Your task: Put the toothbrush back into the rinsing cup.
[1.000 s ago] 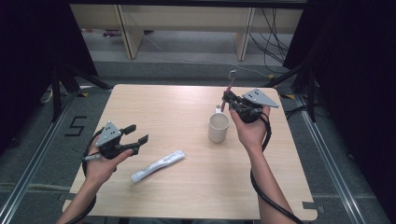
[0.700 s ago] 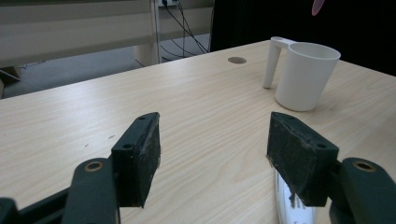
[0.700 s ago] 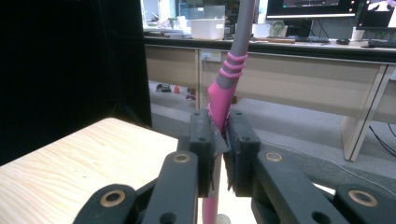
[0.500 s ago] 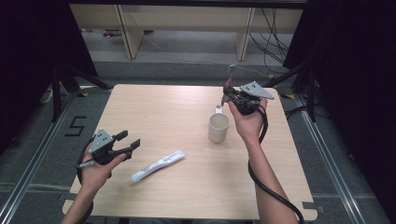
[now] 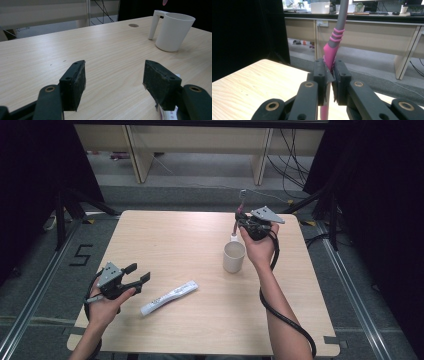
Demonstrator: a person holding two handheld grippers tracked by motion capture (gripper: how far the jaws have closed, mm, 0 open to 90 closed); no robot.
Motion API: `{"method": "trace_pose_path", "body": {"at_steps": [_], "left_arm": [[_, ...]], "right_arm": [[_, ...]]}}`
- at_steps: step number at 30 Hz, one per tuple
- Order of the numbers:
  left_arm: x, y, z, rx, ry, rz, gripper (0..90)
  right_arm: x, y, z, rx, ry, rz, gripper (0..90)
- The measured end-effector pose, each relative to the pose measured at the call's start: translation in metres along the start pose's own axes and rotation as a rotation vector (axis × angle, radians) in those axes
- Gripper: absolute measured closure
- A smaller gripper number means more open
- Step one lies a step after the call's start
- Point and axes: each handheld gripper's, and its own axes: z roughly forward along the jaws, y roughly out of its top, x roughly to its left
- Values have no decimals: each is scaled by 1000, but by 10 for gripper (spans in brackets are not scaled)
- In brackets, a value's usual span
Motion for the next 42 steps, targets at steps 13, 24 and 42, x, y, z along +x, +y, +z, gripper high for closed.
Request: {"method": "trace_pose_path", "body": {"at_steps": [13,24,42], "left_arm": [[-1,-4,4,10,-10,-6,344],[0,-5,5,8,-13,-7,344],[0,-5,5,21,-6,-10,343]], "right_arm": [[-8,-8,11,17,-16,-16,828],[-7,-17,18,42,-17,-9,826],[-8,-34,25,115,-18,-21,823]]}}
